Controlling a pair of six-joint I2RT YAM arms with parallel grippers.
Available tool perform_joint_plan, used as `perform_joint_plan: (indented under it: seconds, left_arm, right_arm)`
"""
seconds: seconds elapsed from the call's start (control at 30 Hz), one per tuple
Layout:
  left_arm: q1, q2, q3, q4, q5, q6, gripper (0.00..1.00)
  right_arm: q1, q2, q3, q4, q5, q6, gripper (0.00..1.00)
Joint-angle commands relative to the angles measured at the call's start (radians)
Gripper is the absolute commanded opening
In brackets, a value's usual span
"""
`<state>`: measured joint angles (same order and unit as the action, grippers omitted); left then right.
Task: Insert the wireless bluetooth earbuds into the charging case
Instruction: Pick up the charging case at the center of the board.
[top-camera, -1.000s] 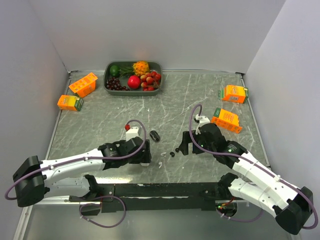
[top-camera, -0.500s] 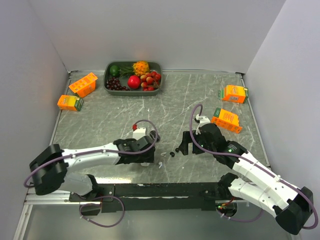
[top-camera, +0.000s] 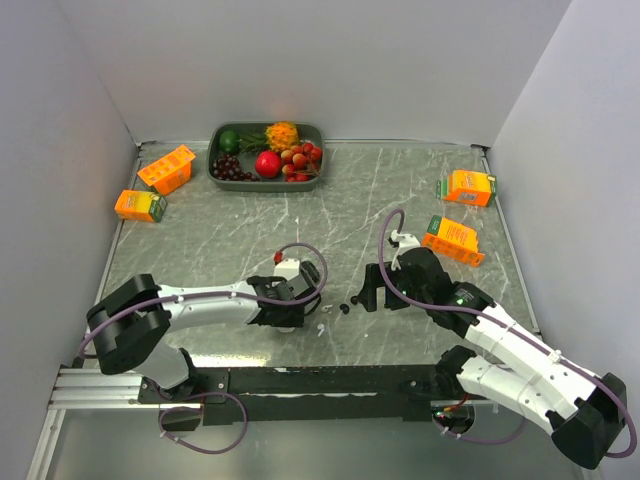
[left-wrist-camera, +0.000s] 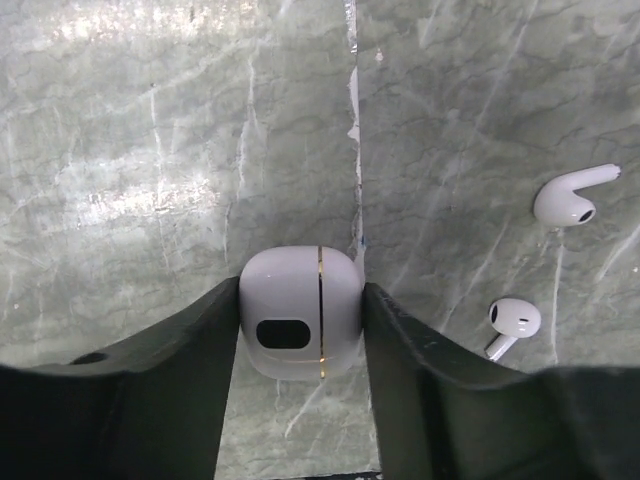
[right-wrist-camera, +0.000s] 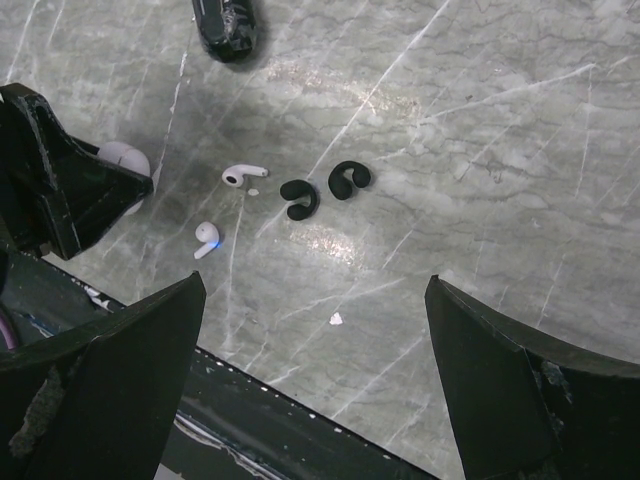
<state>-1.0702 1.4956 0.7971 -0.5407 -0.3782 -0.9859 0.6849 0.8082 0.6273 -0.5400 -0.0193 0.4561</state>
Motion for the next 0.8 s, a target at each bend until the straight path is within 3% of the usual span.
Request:
perform_joint_plan:
  seconds: [0.0, 0.13, 0.17, 0.23, 0.37, 0.53, 0.77]
  left_arm:
    - [-0.002, 0.025, 0.034, -0.002, 0.004, -0.011, 0.45]
    - [-0.004, 0.028, 0.034, -0.010, 0.005, -0.023, 0.25]
    - [-0.004, 0.025, 0.039, -0.018, 0.001, -0.030, 0.13]
    - [-0.004, 0.015, 0.056, -0.037, -0.022, -0.054, 0.01]
    - [-0.001, -0.041, 0.109, -0.135, -0.103, -0.146, 0.01]
    - [0.108, -0.051, 0.203, -0.327, -0.188, -0.450, 0.01]
    - [0.295, -0.173, 0.035, -0.122, -0.024, -0.623, 0.01]
  right_arm:
    - [0.008, -0.017, 0.020, 0.006, 0.012, 0.010, 0.99]
    - [0.008, -0.030, 0.014, -0.002, 0.013, 0.013, 0.99]
    - [0.008, -0.035, 0.014, -0.003, 0.012, 0.013, 0.99]
    - [0.008, -0.041, 0.017, -0.009, 0.012, 0.016, 0.99]
    - [0.007, -0.056, 0.029, -0.012, 0.005, 0.033, 0.99]
    - [0.008, -0.072, 0.032, 0.009, -0.017, 0.067, 0.99]
    - [0.008, -0.058, 0.018, 0.028, -0.030, 0.104, 0.99]
